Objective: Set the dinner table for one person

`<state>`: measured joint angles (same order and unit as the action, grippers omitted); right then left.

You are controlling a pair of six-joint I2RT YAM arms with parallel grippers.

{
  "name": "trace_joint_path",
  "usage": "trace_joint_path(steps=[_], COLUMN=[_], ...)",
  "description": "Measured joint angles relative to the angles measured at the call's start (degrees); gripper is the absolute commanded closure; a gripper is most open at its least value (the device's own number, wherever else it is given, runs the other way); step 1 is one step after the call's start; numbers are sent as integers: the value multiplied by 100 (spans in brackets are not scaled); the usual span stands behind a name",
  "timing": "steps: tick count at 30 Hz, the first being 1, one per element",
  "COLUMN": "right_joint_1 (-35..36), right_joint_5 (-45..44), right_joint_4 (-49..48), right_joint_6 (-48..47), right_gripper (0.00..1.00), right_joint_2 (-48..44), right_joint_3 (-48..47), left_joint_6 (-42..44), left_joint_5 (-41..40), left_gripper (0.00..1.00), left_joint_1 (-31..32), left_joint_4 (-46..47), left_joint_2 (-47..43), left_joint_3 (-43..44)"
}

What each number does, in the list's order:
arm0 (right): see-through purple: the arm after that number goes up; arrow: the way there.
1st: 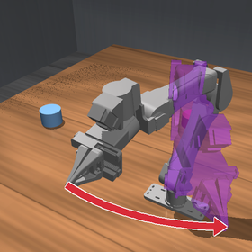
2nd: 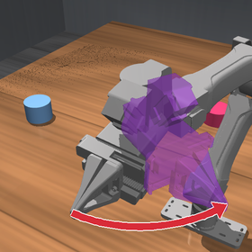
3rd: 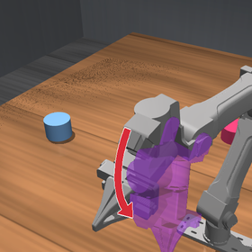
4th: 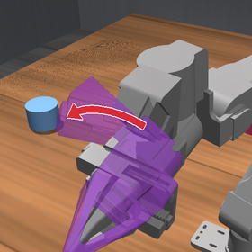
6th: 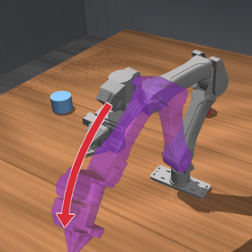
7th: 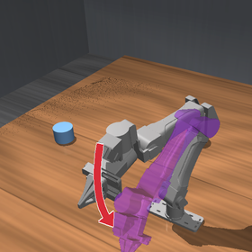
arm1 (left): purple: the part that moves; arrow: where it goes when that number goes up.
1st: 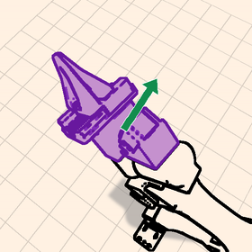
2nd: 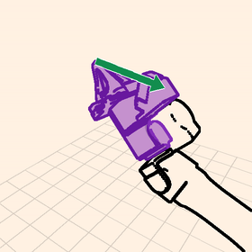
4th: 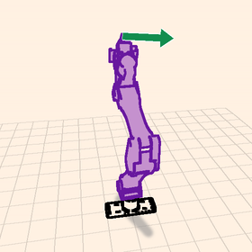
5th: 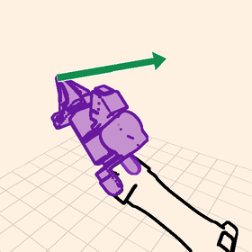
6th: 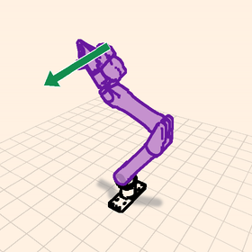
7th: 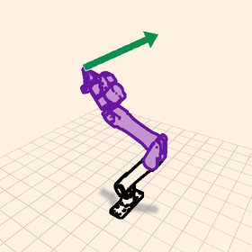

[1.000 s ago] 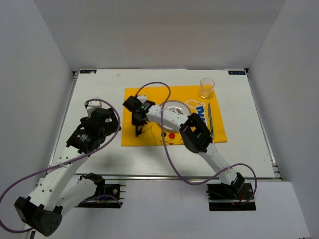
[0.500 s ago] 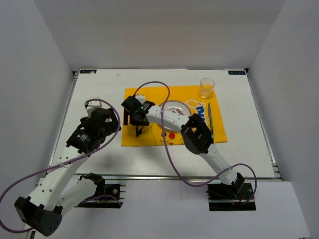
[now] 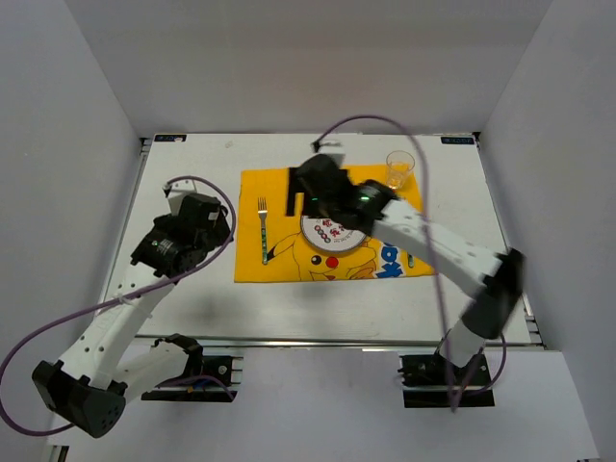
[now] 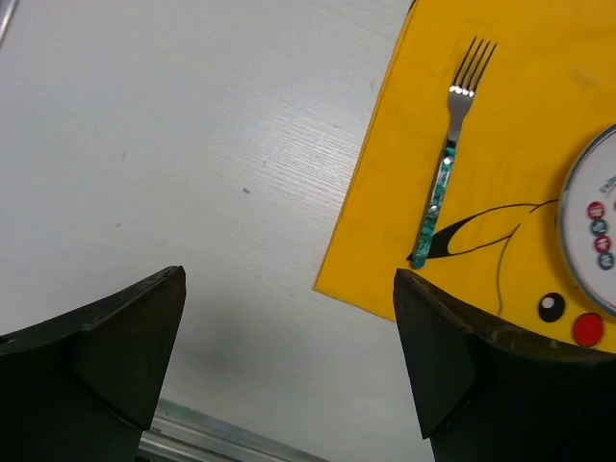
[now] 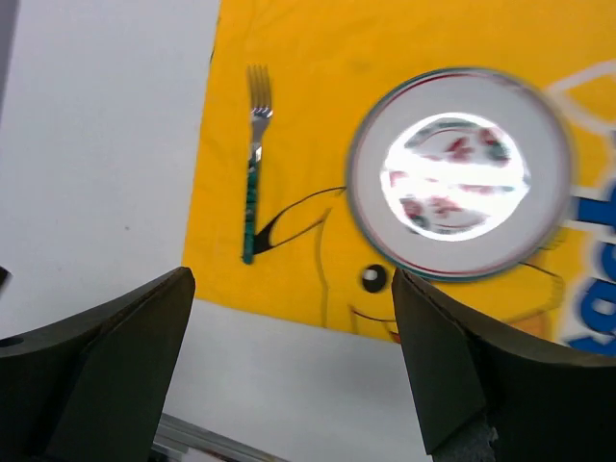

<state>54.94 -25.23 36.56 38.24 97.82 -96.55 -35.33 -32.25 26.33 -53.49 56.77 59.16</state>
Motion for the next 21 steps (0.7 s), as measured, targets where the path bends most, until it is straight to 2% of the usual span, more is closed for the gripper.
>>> trace_joint_path(steps=[4,7,12,16,21], right_joint_1=[-227,-258,-269,-269,-269], right_joint_5=[-935,-1674,-2149,-2146,-2157], right_joint_4=[551,1346,2549,2988,3274], right_joint_6=[-184,-146,-179,-422,-804], right_gripper=[11,11,11,11,11], right_joint_2=[-2267,-3506,-4730,-5484,-5949], right_joint_3=[964,1008,610,669,758], left_joint_6=[-17,-26,-26,-26,24], left_joint_5=[-221,-411,-804,-1043,-1123], left_gripper=[2,2,2,2,2], left_joint_1=[0,0,0,0,4], left_joint_4=[-466,-741,-1482,-1937,-2194], left_joint_2=[90,31,-157,-380,-728], left_joint_3=[1143,1849,2695,3165,3246])
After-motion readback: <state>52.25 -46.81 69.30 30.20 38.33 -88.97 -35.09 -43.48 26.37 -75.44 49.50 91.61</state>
